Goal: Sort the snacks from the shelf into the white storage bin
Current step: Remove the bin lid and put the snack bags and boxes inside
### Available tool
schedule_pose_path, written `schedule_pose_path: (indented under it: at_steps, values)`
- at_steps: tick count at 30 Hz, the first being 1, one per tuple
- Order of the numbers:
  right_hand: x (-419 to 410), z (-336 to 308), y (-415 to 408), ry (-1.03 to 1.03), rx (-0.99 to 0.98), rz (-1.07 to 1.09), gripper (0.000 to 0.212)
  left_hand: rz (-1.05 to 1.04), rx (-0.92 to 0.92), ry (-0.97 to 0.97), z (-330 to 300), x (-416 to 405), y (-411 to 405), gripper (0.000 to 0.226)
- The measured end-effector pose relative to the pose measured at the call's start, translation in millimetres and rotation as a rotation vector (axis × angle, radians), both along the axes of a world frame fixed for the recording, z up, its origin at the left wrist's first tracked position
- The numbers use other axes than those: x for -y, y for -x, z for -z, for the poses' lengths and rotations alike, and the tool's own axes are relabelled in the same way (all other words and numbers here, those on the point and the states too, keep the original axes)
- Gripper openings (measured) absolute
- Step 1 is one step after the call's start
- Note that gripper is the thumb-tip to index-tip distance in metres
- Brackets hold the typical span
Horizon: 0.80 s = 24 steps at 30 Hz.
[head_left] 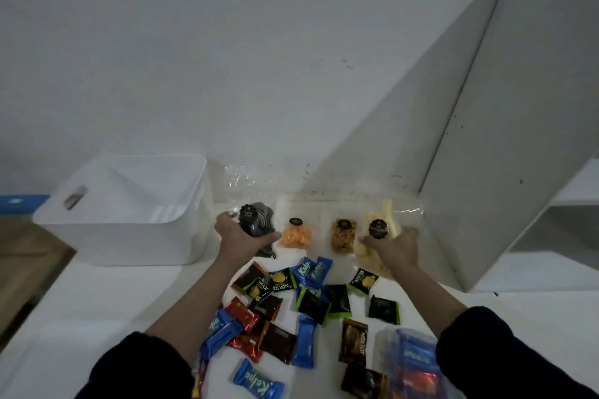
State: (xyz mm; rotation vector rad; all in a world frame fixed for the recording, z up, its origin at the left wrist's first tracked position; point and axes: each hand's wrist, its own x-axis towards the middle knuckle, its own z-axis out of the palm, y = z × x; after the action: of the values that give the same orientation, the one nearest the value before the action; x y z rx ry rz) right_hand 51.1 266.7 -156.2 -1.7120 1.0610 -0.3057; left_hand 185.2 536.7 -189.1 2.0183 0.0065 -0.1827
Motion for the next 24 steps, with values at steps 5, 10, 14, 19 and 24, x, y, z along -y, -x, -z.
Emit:
schedule_pose_path:
  at_steps: [5, 10, 14, 19, 24]
  values:
    - [-52.9, -25.9, -21.3, -0.037, 0.177, -0.166, 0.084, -0.011, 0.216, 0.057, -37.2, -15.6, 17.2, 0.115]
    - [-125.6, -57.2, -62.8, -0.257, 0.317, -0.191, 0.053, -0.031, 0.300, 0.110, -69.5, -61.4, 4.5, 0.096]
    - [-191.4, -72.3, -100.1, -0.370, 0.328, -0.239, 0.044, -0.037, 0.280, 0.190, -91.7, -117.8, -20.4, 0.084]
    - [-280.1, -90.5, -146.5, -0.485, 0.340, -0.225, 0.032, 0.000, 0.253, 0.146, -109.3, -198.9, -69.7, 0.089]
    - [-345.0, -95.7, -193.8, -0.557, 0.364, -0.203, 0.030, 0.020, 0.219, 0.077, -103.3, -258.8, -122.2, 0.093]
